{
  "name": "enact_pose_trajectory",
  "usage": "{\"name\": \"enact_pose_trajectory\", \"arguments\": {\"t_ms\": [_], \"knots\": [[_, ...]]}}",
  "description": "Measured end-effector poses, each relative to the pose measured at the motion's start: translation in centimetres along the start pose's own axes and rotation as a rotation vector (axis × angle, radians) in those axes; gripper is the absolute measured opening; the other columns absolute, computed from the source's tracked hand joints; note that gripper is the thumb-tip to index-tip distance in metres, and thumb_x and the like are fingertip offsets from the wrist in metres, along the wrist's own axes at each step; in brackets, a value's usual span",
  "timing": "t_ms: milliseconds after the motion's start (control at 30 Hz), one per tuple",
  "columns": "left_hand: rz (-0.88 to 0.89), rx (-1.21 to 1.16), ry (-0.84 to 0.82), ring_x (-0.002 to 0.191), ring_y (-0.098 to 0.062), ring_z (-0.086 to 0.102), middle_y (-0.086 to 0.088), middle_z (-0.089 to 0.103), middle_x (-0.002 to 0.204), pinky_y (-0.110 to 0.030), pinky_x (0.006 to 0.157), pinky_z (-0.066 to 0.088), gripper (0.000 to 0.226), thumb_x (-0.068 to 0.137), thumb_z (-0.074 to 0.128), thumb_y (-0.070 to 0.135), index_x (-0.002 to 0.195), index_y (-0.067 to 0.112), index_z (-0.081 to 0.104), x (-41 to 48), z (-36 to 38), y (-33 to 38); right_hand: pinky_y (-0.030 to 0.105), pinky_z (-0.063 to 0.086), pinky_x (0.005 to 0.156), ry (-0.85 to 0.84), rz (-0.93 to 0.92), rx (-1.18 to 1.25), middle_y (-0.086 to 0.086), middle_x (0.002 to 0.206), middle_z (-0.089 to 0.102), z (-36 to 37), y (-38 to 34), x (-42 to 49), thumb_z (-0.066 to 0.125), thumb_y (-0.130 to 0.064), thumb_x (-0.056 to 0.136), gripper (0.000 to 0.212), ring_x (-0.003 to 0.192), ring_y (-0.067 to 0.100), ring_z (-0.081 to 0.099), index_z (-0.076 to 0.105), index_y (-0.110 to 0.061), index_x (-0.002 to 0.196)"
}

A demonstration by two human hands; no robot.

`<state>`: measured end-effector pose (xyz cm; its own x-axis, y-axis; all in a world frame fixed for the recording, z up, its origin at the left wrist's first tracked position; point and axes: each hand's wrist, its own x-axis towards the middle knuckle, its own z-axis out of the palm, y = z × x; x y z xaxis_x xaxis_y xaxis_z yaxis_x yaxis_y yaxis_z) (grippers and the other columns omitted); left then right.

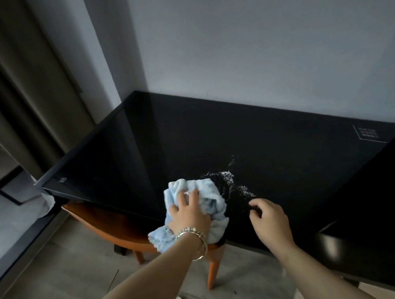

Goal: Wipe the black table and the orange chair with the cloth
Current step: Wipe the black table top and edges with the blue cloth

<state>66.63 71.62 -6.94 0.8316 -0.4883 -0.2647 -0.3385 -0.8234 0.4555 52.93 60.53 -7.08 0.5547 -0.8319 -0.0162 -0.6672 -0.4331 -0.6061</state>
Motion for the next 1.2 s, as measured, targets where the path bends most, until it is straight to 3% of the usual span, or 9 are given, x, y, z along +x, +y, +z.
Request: {"name": "enact_pose_trajectory", "arguments": {"t_ms": [167, 300, 500, 700, 800, 900, 1000, 1100, 1200], "knots": [[0.202, -0.177, -0.106, 0.124, -0.03, 0.033, 0.009, 0.023, 0.146, -0.035, 0.093, 0.037, 0.068, 0.078, 0.058, 0.021, 0.138, 0.033, 0.029, -0.7, 0.6, 2.3, 0.039, 0.047, 0.085, -0.001, 0.014, -0.003, 0.003, 0.107, 0.067, 0.1, -0.4, 0.0, 0.057, -0.012, 0.085, 0.021, 0.105, 0.028, 0.059, 0.068, -0.016, 0.103], [0.316, -0.259, 0.049, 0.12, -0.028, 0.044, 0.005, 0.036, 0.142, -0.035, 0.094, 0.041, 0.069, 0.066, 0.058, 0.03, 0.133, 0.026, 0.042, 1.0, -2.1, 0.3, 0.041, 0.048, 0.085, 0.076, -0.014, 0.014, 0.006, 0.108, 0.068, -0.2, -0.4, 0.3, 0.06, -0.007, 0.083, 0.023, 0.104, 0.03, 0.06, 0.069, -0.011, 0.104], [0.148, -0.028, 0.197, 0.124, -0.031, 0.033, 0.009, 0.025, 0.145, -0.045, 0.092, 0.04, 0.065, 0.078, 0.063, 0.034, 0.136, 0.032, 0.035, 7.0, -7.1, -4.0, 0.041, 0.047, 0.093, 0.026, 0.012, 0.03, -0.002, 0.114, 0.063, 0.1, -0.2, -0.3, 0.056, -0.012, 0.091, 0.025, 0.109, 0.017, 0.055, 0.065, -0.016, 0.114], [-0.09, 0.054, 0.003, 0.128, -0.031, 0.028, 0.009, 0.009, 0.147, -0.051, 0.094, 0.039, 0.067, 0.072, 0.055, 0.061, 0.13, 0.051, 0.023, 10.5, -6.3, -5.2, 0.04, 0.045, 0.096, 0.044, 0.059, 0.014, -0.004, 0.115, 0.062, 0.1, 0.6, -0.1, 0.056, -0.012, 0.09, 0.025, 0.11, 0.018, 0.054, 0.064, -0.017, 0.114], [0.013, 0.186, -0.042, 0.126, -0.031, 0.027, 0.003, 0.014, 0.146, -0.049, 0.092, 0.041, 0.067, 0.073, 0.053, 0.06, 0.131, 0.049, 0.021, 10.0, -4.3, -2.5, 0.037, 0.044, 0.096, 0.059, 0.06, 0.017, -0.003, 0.114, 0.062, 0.2, 0.8, 0.3, 0.056, -0.01, 0.09, 0.025, 0.112, 0.018, 0.052, 0.065, -0.015, 0.113], [0.25, 0.239, -0.178, 0.125, -0.031, 0.029, 0.004, 0.018, 0.147, -0.045, 0.096, 0.04, 0.072, 0.072, 0.055, 0.051, 0.135, 0.05, 0.021, 8.4, -1.7, -0.3, 0.039, 0.046, 0.093, 0.063, 0.049, 0.027, -0.002, 0.111, 0.063, 0.4, 0.2, 0.9, 0.056, -0.009, 0.089, 0.025, 0.11, 0.019, 0.054, 0.066, -0.015, 0.111], [0.415, -0.042, -0.355, 0.122, -0.023, 0.043, 0.008, 0.039, 0.14, -0.035, 0.1, 0.042, 0.074, 0.061, 0.057, 0.044, 0.133, 0.041, 0.043, 8.1, -1.6, -0.4, 0.039, 0.048, 0.092, 0.066, 0.017, 0.026, 0.001, 0.109, 0.066, 1.1, -1.0, 2.0, 0.058, -0.008, 0.087, 0.025, 0.106, 0.02, 0.058, 0.067, -0.013, 0.109], [0.444, -0.078, -0.074, 0.122, -0.023, 0.048, 0.006, 0.04, 0.141, -0.036, 0.098, 0.044, 0.072, 0.059, 0.055, 0.047, 0.13, 0.037, 0.05, 11.0, -4.7, -2.8, 0.04, 0.048, 0.094, 0.053, 0.006, 0.042, -0.002, 0.111, 0.064, 2.0, -2.6, 3.4, 0.058, -0.009, 0.088, 0.025, 0.11, 0.018, 0.056, 0.066, -0.014, 0.111], [0.2, 0.182, 0.147, 0.128, -0.032, 0.032, 0.008, 0.015, 0.15, -0.044, 0.098, 0.039, 0.062, 0.076, 0.058, 0.045, 0.134, 0.049, 0.035, 14.7, -9.4, -7.7, 0.035, 0.046, 0.097, 0.065, 0.028, 0.059, -0.004, 0.114, 0.062, 2.9, -3.9, 4.6, 0.056, -0.009, 0.091, 0.026, 0.115, 0.016, 0.052, 0.064, -0.015, 0.115]]}}
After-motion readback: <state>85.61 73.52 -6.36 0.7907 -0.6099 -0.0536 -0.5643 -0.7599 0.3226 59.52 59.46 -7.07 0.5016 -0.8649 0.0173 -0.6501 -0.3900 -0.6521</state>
